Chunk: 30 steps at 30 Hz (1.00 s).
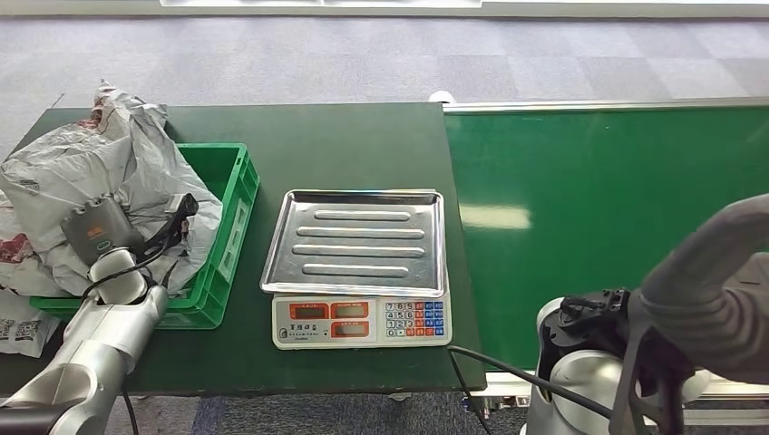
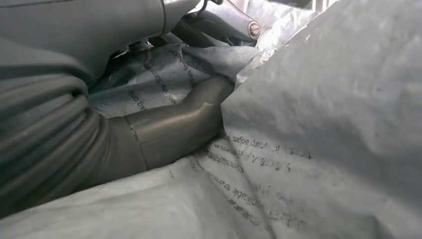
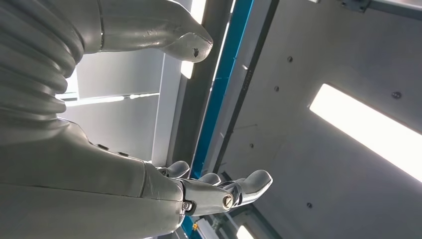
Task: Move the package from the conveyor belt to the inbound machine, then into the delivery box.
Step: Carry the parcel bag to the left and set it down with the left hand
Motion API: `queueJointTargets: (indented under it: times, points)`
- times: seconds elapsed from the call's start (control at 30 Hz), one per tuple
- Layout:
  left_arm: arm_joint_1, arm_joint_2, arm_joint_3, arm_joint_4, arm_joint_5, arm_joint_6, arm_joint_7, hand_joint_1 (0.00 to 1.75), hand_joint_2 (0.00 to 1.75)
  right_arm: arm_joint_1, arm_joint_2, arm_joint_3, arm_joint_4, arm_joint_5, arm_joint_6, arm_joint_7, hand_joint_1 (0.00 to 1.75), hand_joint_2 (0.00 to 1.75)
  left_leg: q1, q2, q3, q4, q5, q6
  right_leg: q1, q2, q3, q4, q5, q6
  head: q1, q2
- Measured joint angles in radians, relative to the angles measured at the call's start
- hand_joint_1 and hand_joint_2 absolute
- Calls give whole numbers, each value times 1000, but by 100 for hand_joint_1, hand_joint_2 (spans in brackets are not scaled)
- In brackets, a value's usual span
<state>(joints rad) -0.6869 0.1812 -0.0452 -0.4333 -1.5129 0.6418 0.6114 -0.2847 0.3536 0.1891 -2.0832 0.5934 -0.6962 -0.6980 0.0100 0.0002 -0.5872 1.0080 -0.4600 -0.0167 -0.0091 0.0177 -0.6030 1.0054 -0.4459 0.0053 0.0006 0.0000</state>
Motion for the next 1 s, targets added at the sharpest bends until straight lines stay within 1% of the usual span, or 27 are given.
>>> queueJointTargets:
  times: [0.07, 0.17, 0.23, 0.27, 0.3, 0.33, 0.37, 0.4, 0.43, 0.5, 0.53, 0.57, 0.6, 0.63, 0.67, 0.73, 0.8, 0.97, 1.0]
  points:
    - [-7, 6, -8, 23, 0, -18, 2, 0, 0, 0, 0, 4, 0, 3, 0, 0, 0, 175, 0, 0, 0, 0, 0, 0, 0, 0, 0, 0, 0, 0, 0, 0]
    - [-16, 11, -11, 47, 2, -34, -4, 0, 0, 0, 0, 7, 1, 8, 0, 0, 0, 175, 0, 0, 0, 0, 0, 0, 0, 0, 0, 0, 0, 0, 0, 0]
    - [-6, 11, -8, 34, 11, 4, -31, 0, 0, 0, 0, 9, 1, 12, 0, 0, 0, 175, 0, 0, 0, 0, 0, 0, 0, 0, 0, 0, 0, 0, 0, 0]
    - [9, 11, -3, 6, 20, 25, -61, 0, 0, 0, 0, 9, 1, 13, 0, 0, 0, 175, 0, 0, 0, 0, 0, 0, 0, 0, 0, 0, 0, 0, 0, 0]
    - [33, 8, 11, -42, 36, 39, -110, 0, 0, 0, 0, 9, 2, 14, 0, 0, 0, 175, 0, 0, 0, 0, 0, 0, 0, 0, 0, 0, 0, 0, 0, 0]
    - [62, -3, 40, -110, 60, 46, -188, 0, 0, 0, 0, 9, 3, 14, 0, 0, 0, 175, 0, 0, 0, 0, 0, 0, 0, 1, -1, 0, 0, 0, 0, 0]
    - [89, -21, 86, -195, 96, 51, -309, 0, 0, 0, 0, 9, 4, 14, 0, 0, 0, 175, 0, 0, -1, 0, 0, 0, 0, 1, -2, 0, 0, 0, 0, 0]
    - [107, -50, 152, -279, 144, 53, -468, 0, 0, 0, 0, 9, 5, 13, 0, 0, 0, 175, 0, 0, -2, 1, 0, 0, 0, 1, -3, 0, 0, 0, 0, 0]
    - [114, -85, 234, -354, 205, 55, -656, 0, 0, -1, 0, 9, 7, 13, 0, 0, 0, 175, 0, -1, -4, 1, 1, 1, 0, 0, -3, 0, 0, 0, 0, 0]
    - [104, -161, 432, -475, 402, 58, -1086, 0, 0, -1, 0, 9, 13, 11, 0, 0, 0, 175, 0, 1, -4, 1, 0, 1, -1, 2, -3, 0, 0, 0, 1, 0]
    - [99, -198, 529, -529, 530, 58, -1241, 0, 0, -1, 0, 9, 17, 10, 1, 0, 0, 175, 0, 5, -2, 1, -2, 0, -2, 5, -3, 0, 1, 1, 0, 0]
    - [98, -233, 615, -583, 663, 59, -1342, 0, 0, -1, 0, 9, 20, 10, 1, 0, 0, 175, -1, 9, 0, 1, -3, 0, -2, 9, -3, 0, 1, 1, 0, 0]
    - [101, -265, 677, -635, 775, 59, -1372, 0, 0, -1, 0, 9, 23, 11, 1, 1, 0, 175, -1, 12, 2, 1, -4, 0, -3, 13, -3, 0, 1, 1, 0, 0]
    - [107, -296, 716, -682, 862, 60, -1362, 0, 0, -1, 0, 8, 26, 12, 1, 1, 0, 175, -1, 12, 3, 1, -5, 1, -3, 13, -2, 0, 0, 1, 0, 0]
    - [115, -320, 733, -724, 918, 60, -1350, 0, 0, 0, 0, 7, 29, 13, 1, 1, 0, 175, -1, 10, 2, 1, -5, 1, -2, 11, -2, 0, 0, 1, 0, 0]
    - [130, -358, 721, -795, 971, 60, -1331, 0, 0, -1, 0, 5, 34, 16, 1, 1, 0, 175, 0, 1, 1, 1, -3, 1, 0, 2, 0, 0, -2, 1, 0, 0]
    - [139, -383, 695, -851, 1006, 60, -1322, 0, 0, -1, 0, 4, 38, 17, 1, 1, 0, 175, 0, -4, 0, 1, -2, 1, 0, -3, 2, 0, -2, 1, 0, 0]
    - [159, -412, 640, -934, 1081, 59, -1315, 0, 0, 0, 0, 0, 44, 17, 1, 1, 0, 175, 0, -4, 0, 1, -2, 1, 0, -3, 2, 0, -2, 1, 0, 0]
    - [162, -415, 632, -942, 1093, 58, -1315, 0, 44, 0, 0, -1, 44, 17, 1, 1, 0, 175, 0, -5, 0, 1, -2, 1, 0, -3, 2, 0, -2, 1, 0, 0]
